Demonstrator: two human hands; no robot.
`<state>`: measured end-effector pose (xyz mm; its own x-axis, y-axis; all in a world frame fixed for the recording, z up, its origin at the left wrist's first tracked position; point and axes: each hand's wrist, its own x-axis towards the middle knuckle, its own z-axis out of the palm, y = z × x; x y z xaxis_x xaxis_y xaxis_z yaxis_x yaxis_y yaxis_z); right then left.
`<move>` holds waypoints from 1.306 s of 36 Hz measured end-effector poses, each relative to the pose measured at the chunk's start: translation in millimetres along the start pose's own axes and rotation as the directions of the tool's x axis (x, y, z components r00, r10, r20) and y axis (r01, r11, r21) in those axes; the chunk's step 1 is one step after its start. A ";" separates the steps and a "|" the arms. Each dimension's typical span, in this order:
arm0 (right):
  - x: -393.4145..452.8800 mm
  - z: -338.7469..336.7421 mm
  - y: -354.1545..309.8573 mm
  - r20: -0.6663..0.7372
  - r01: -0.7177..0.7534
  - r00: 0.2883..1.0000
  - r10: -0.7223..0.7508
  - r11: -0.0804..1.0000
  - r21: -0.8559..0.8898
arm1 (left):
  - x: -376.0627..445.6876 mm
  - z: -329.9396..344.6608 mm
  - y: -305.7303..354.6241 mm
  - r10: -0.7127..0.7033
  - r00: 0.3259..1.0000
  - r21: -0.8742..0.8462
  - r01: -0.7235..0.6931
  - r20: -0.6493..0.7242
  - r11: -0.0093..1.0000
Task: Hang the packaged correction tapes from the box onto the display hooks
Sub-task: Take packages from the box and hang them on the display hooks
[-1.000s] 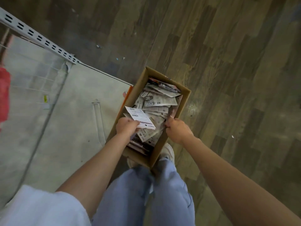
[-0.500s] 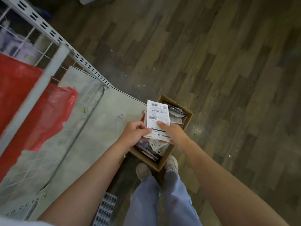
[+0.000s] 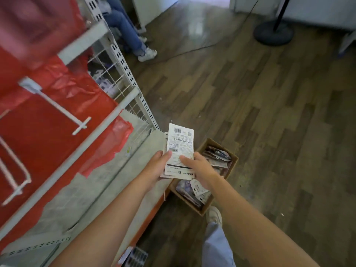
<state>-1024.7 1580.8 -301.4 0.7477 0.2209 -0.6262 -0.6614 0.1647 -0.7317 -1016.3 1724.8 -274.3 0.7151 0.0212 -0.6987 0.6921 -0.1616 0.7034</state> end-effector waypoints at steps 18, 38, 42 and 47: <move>-143.7 129.5 -23.9 0.056 0.261 0.964 -0.260 0.887 -0.382 | -197.5 -105.4 -5.4 0.321 0.946 -0.160 -0.323 -0.043 0.933; -241.1 221.5 -92.4 0.615 0.605 0.600 -0.511 -0.213 -0.767 | -331.2 -196.8 10.8 0.584 0.811 0.593 -0.486 0.031 0.642; -236.0 230.7 -93.7 0.556 0.679 0.652 -0.515 0.069 -0.731 | -343.5 -206.9 11.3 0.599 0.797 0.501 -0.487 -0.081 0.716; -233.0 235.3 -92.7 0.414 0.631 0.709 -0.571 0.251 -0.734 | -347.8 -209.0 7.9 0.572 0.809 0.312 -0.513 -0.137 0.800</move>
<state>-1151.3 1740.2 -24.4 0.8833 0.4610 0.0854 0.3489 -0.5248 -0.7764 -1239.1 1922.4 1.5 0.9877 0.0597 -0.1449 0.1562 -0.4485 0.8801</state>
